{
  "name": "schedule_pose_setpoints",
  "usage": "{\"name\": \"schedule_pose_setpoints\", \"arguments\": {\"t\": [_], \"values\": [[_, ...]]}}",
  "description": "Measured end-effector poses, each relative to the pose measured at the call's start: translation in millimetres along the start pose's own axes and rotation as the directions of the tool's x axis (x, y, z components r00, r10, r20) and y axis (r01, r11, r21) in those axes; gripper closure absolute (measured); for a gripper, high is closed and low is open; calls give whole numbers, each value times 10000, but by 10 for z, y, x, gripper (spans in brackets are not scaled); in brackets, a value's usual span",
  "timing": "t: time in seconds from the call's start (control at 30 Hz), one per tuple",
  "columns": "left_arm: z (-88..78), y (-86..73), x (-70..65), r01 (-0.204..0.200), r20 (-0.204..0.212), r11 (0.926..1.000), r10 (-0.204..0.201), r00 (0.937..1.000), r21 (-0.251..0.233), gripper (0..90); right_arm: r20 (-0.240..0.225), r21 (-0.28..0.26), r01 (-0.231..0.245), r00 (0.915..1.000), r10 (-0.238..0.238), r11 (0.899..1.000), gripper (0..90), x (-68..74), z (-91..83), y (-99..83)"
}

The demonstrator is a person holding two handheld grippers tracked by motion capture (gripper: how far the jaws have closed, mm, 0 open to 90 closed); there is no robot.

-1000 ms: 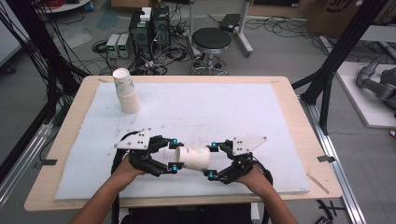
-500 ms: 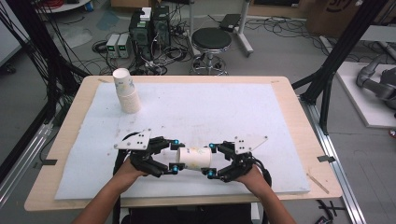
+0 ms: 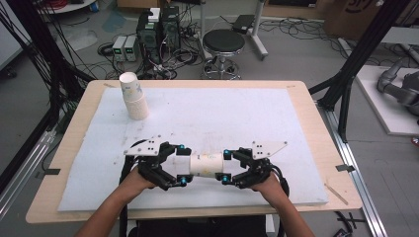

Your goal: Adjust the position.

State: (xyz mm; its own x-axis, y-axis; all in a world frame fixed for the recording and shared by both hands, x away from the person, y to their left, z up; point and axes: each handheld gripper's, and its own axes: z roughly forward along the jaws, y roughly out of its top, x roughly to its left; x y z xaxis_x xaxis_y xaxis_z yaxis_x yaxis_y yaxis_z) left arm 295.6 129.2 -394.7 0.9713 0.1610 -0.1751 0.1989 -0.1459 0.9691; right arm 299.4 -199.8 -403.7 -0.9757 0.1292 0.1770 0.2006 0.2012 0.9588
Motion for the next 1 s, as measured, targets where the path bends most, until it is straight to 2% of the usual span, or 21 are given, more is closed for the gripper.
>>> {"name": "schedule_pose_setpoints", "arguments": {"t": [0.1,0.17,0.33,0.53,0.6,0.8,0.87,1.0], "values": [[-48,15,10,2,-368,9991,14,9993,420,130,285,584,59,9996,-76,9983,327,-6,-21,42],[-77,21,14,-85,-457,9986,109,9989,524,130,512,1248,198,9983,-263,9920,327,-6,-11,78],[-106,42,7,-368,-602,9929,438,9972,1132,130,667,1924,285,9969,-421,9809,326,-14,27,131],[-98,61,5,-365,-726,9827,504,9961,1815,131,915,3078,557,9919,-879,9498,323,-7,113,234],[-94,69,5,-404,-762,9794,564,9955,1979,132,978,3507,674,9893,-1081,9341,322,-12,146,290],[-80,94,13,-566,-939,9680,817,9922,2443,132,870,4200,925,9861,-1415,9028,317,-12,214,427],[-69,103,12,-647,-955,9620,930,9911,2653,132,868,4409,1071,9831,-1611,8911,317,-12,235,469],[-52,118,13,-692,-958,9574,996,9904,2803,135,783,4745,1193,9811,-1768,8721,315,-15,280,563]]}}
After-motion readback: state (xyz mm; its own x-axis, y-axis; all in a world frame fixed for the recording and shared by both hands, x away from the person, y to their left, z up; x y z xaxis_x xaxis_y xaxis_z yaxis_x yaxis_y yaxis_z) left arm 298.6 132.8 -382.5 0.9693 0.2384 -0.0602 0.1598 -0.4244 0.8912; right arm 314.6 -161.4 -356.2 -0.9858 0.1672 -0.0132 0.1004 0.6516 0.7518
